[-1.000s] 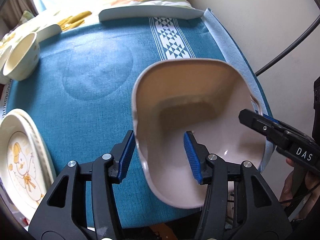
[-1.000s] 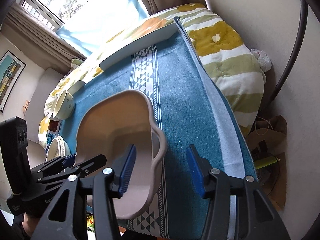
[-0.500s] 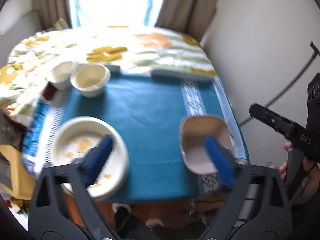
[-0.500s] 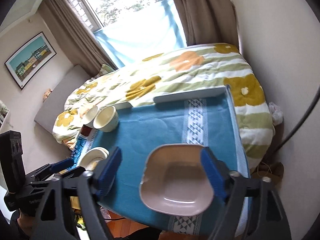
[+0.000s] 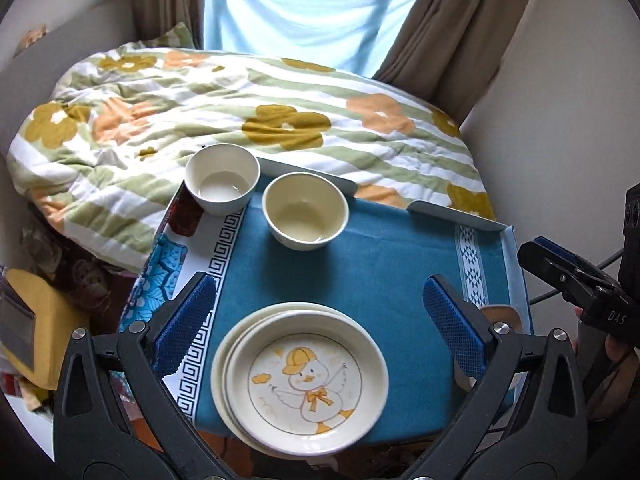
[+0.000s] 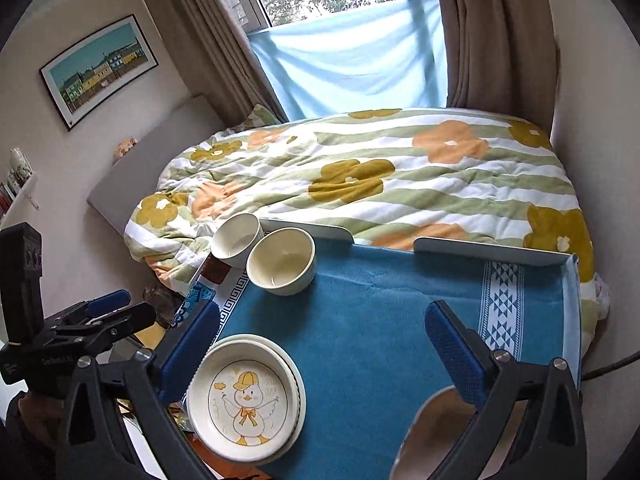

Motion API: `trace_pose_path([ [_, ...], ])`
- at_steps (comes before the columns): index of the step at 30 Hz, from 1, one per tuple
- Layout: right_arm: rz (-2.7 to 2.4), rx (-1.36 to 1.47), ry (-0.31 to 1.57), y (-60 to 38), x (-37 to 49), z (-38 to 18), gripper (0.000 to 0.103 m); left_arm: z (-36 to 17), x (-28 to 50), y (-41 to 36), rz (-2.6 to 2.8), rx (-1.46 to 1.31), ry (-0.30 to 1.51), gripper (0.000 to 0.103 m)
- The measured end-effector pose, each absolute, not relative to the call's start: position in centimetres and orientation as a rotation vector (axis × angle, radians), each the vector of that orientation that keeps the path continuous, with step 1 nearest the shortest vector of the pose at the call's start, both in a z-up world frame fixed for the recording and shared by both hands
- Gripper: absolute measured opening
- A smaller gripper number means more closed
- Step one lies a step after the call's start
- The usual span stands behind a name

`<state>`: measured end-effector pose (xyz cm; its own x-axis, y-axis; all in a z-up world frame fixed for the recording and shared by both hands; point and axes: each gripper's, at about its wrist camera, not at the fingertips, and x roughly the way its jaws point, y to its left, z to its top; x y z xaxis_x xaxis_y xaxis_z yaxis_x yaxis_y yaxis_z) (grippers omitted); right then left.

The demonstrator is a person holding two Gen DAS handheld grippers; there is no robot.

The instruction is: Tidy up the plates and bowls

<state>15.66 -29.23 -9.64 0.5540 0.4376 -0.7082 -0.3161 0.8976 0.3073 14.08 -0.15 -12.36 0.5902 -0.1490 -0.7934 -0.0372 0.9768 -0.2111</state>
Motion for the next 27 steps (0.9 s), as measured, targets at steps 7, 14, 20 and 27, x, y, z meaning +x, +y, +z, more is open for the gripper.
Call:
trace_pose_path([
  [7, 0.367, 0.2, 1.013, -24.4, 22.7, -13.8, 0.102, -17.7, 21.2, 6.0, -0.089, -0.326, 1.062, 0.103],
  [14, 0.358, 0.308, 1.175, -21.1, 27.7, -20.2, 0.101, -24.1, 27.3, 7.8, -0.132, -0.392, 1.176, 0.089],
  [20, 0.35, 0.311, 1.253, -19.7, 29.6, -24.0, 0.066, -27.8, 30.6, 6.8, -0.185, -0.388, 1.253, 0.048],
  [27, 0.38, 0.327, 1.299, -18.5, 30.7, -26.4, 0.032, -29.8, 32.0, 5.5, -0.207, -0.357, 1.287, 0.026],
])
